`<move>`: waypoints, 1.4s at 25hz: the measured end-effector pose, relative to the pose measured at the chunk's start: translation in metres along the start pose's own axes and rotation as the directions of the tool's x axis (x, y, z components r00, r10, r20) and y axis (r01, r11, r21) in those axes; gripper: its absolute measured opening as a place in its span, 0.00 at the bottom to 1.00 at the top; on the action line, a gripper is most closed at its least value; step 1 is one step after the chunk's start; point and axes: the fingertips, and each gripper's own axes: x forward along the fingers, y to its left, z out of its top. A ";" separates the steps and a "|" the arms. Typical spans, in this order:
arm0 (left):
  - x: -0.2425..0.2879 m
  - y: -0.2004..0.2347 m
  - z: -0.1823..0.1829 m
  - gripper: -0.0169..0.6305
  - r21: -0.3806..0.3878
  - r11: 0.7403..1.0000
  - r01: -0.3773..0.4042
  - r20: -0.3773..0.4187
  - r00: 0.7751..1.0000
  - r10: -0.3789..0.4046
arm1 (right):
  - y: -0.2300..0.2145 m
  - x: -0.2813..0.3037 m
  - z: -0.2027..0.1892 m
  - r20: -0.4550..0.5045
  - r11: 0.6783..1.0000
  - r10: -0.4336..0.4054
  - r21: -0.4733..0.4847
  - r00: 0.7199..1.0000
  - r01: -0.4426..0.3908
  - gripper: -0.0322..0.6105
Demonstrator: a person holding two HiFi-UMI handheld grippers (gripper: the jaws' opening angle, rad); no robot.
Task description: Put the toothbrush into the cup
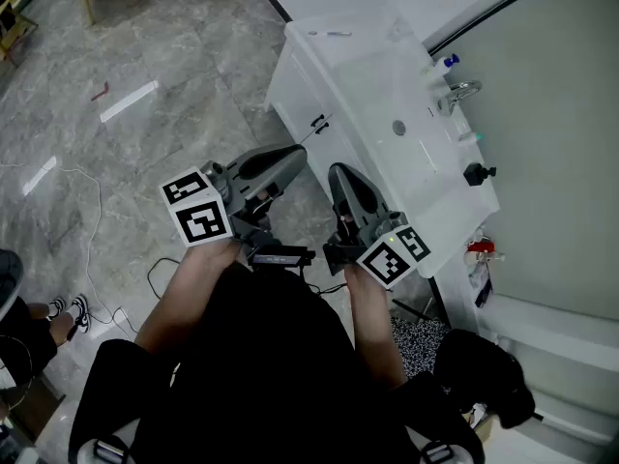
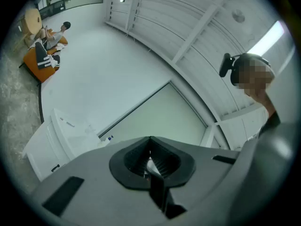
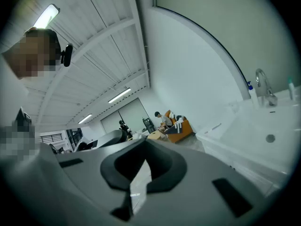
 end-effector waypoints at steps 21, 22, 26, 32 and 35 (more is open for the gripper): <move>-0.040 0.029 0.039 0.04 -0.041 0.999 0.031 0.055 0.998 -0.029 | 0.009 0.041 -0.010 -0.039 0.992 -0.104 -0.081 0.994 0.100 0.05; -0.044 0.032 0.042 0.04 -0.046 0.998 0.033 0.057 0.998 -0.030 | 0.009 0.043 -0.009 -0.041 0.990 -0.110 -0.090 0.993 0.106 0.05; -0.048 0.043 0.062 0.04 -0.059 0.998 0.029 0.063 0.998 -0.025 | 0.006 0.055 0.004 -0.046 0.984 -0.136 -0.119 0.990 0.130 0.05; -0.066 0.039 0.061 0.04 -0.055 0.998 0.038 0.067 0.997 -0.034 | 0.025 0.057 -0.017 -0.089 0.977 -0.130 -0.183 0.988 0.112 0.05; -0.057 0.047 0.067 0.04 -0.064 0.998 0.027 0.060 0.998 -0.024 | 0.022 0.068 -0.014 -0.112 0.972 -0.135 -0.210 0.984 0.110 0.06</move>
